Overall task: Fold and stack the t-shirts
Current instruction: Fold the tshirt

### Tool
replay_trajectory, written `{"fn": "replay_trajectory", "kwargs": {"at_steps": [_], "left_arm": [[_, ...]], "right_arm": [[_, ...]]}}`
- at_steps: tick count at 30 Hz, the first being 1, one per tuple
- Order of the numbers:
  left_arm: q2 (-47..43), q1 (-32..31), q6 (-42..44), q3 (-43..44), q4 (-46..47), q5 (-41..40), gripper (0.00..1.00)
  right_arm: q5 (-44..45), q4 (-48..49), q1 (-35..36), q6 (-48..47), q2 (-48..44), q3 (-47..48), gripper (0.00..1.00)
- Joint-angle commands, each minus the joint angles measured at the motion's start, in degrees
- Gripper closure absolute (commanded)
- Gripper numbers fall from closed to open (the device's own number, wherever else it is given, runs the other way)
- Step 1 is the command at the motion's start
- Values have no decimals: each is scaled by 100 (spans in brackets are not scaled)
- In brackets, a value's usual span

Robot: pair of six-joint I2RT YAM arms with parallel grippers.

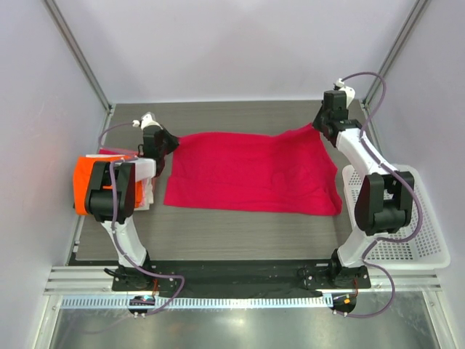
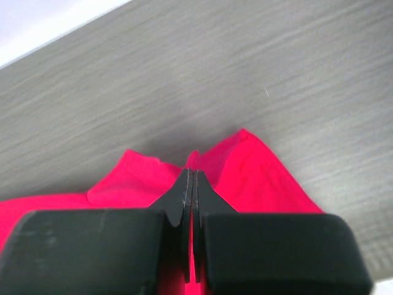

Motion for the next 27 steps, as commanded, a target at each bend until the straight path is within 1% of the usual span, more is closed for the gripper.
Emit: {"fn": "replay_trajectory", "kwargs": {"at_steps": [1, 5, 8, 11, 15, 20, 21, 27], "left_arm": [[-525, -4, 75, -265, 756, 16, 100], [-781, -4, 119, -686, 1081, 15, 100], [-834, -4, 49, -897, 1450, 321, 100], [-912, -4, -30, -1125, 1784, 437, 100], [-1219, -13, 31, -1337, 1785, 341, 100], [-1598, -4, 119, -1582, 1424, 226, 100], [-1633, -13, 128, -1645, 1433, 18, 100], [-1844, 40, -47, -2242, 2004, -134, 100]], "right_arm": [[32, 133, -18, 136, -587, -483, 99], [253, 116, -18, 145, -1132, -977, 99], [288, 19, -18, 109, -1484, -1215, 99], [288, -139, -27, 83, -1748, -1347, 99], [227, -288, -18, 22, -2056, -1505, 99], [121, -403, 52, 30, -2407, -1874, 99], [121, -412, 78, 39, -2503, -1935, 99], [173, -438, 298, 83, -2698, -2349, 99]]}}
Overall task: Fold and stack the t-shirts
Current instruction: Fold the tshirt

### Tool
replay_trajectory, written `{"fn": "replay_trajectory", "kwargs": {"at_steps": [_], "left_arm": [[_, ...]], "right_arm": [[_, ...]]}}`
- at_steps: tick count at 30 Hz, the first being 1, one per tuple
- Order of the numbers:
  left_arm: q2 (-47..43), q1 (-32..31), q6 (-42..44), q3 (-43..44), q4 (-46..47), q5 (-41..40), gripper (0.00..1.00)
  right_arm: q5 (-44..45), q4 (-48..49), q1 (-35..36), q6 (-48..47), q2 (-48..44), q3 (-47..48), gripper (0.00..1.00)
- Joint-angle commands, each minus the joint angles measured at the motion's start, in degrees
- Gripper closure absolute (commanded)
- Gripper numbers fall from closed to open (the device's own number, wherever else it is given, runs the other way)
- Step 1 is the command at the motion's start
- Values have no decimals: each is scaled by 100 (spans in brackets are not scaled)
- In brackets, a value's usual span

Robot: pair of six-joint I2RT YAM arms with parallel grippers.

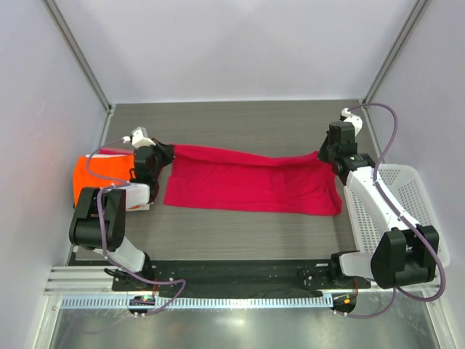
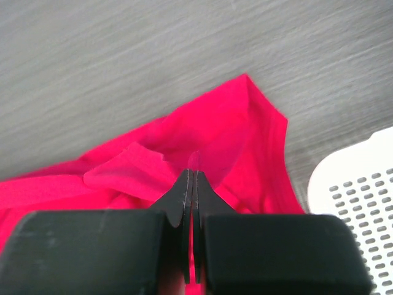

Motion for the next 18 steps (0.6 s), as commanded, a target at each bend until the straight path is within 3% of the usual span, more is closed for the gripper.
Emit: {"fn": "replay_trajectory", "kwargs": {"at_steps": [1, 6, 12, 18], "left_arm": [[-214, 57, -71, -260, 468, -298, 100], [-460, 128, -37, -409, 108, -517, 100], [-671, 172, -169, -911, 424, -290, 100], [-1030, 163, -213, -822, -822, -225, 99]], "right_arm": [[71, 23, 121, 15, -284, -200, 99], [53, 32, 218, 94, -557, -534, 99], [36, 58, 262, 261, -918, -1027, 99], [27, 190, 288, 577, -1391, -1677, 99]]}}
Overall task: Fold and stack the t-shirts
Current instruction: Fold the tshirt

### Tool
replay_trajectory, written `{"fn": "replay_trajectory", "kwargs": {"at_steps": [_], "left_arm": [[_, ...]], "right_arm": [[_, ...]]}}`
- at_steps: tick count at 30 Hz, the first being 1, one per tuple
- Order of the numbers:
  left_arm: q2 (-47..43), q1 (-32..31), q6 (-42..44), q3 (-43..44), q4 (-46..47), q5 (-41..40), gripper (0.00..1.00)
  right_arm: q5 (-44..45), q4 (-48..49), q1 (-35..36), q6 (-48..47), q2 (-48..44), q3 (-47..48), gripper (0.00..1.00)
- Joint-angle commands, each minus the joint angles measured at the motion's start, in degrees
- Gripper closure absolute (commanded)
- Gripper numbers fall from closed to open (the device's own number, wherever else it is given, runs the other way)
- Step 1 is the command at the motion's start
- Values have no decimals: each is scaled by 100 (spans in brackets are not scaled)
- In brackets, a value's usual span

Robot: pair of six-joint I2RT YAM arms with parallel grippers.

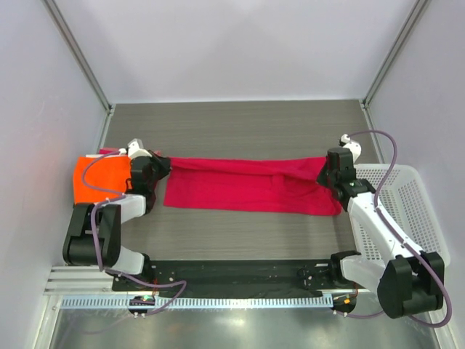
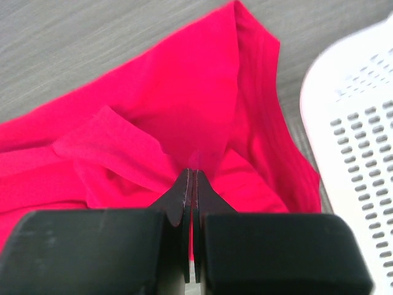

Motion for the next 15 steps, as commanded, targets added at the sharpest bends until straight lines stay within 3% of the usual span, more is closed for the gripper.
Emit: {"fn": "replay_trajectory", "kwargs": {"at_steps": [1, 5, 7, 9, 15], "left_arm": [[-593, 41, -38, -20, -527, -216, 100], [-1087, 32, 15, -267, -658, -401, 93], [-1298, 32, 6, -232, -922, -463, 81], [-1439, 32, 6, -258, -1063, -490, 71], [-1975, 32, -205, -470, -1292, -859, 48]], "right_arm": [[7, 234, 85, 298, -424, -409, 99], [-80, 453, 164, 544, -951, -929, 96], [-125, 515, 190, 571, -1258, -1157, 70], [-142, 541, 199, 606, -1469, -1263, 54], [-598, 787, 199, 457, -1481, -1229, 51]]}}
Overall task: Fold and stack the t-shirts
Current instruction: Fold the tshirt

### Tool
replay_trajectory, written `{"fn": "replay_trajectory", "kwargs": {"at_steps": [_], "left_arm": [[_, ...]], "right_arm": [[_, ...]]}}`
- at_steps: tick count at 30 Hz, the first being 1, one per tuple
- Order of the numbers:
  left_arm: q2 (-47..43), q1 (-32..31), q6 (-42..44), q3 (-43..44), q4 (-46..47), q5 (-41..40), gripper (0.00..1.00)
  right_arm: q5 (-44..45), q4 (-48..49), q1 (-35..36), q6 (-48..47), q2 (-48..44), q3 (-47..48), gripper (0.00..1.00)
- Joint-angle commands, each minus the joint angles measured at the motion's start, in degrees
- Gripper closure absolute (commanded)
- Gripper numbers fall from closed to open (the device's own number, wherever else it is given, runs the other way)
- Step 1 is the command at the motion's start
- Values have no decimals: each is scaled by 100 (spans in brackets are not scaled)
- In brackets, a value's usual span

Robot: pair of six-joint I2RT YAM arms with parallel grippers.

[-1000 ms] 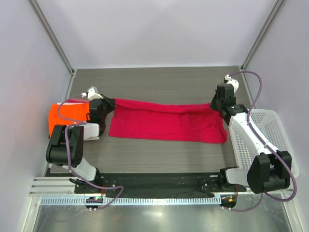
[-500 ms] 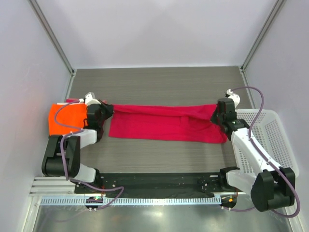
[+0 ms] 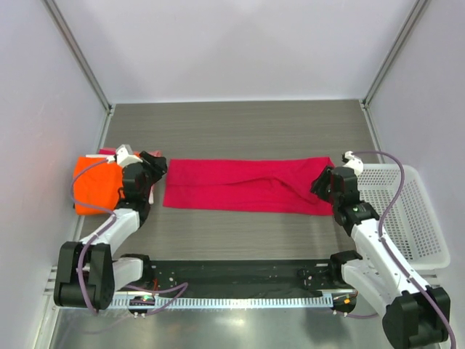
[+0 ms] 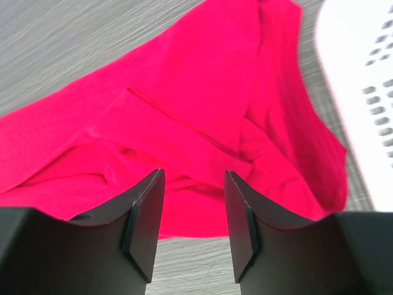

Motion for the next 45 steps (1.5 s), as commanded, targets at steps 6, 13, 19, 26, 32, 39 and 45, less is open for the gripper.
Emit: {"fn": "replay_trajectory", "kwargs": {"at_steps": [6, 13, 19, 26, 32, 39, 45], "left_arm": [[252, -338, 251, 880, -934, 134, 47], [1482, -1340, 165, 2884, -2774, 256, 48], [2476, -2226, -565, 3551, -2529, 696, 48], [4303, -2949, -601, 4906, -2099, 1555, 51], [4990, -3081, -872, 5329, -1747, 2216, 52], [5720, -3117, -1401, 5557, -1640, 2893, 54], [5967, -3117, -1128, 6049, -2528, 2638, 54]], "right_arm": [[-895, 627, 57, -367, 1722, 1018, 48], [-1510, 969, 66, -332, 3305, 1820, 43], [-1589, 1189, 57, -341, 4306, 2356, 46], [-1686, 1286, 57, -411, 4844, 2664, 42], [-2028, 1383, 75, -429, 4977, 2603, 52], [-3082, 1611, 75, -121, 4547, 1998, 81], [-3759, 1629, 154, 160, 3808, 1207, 90]]}}
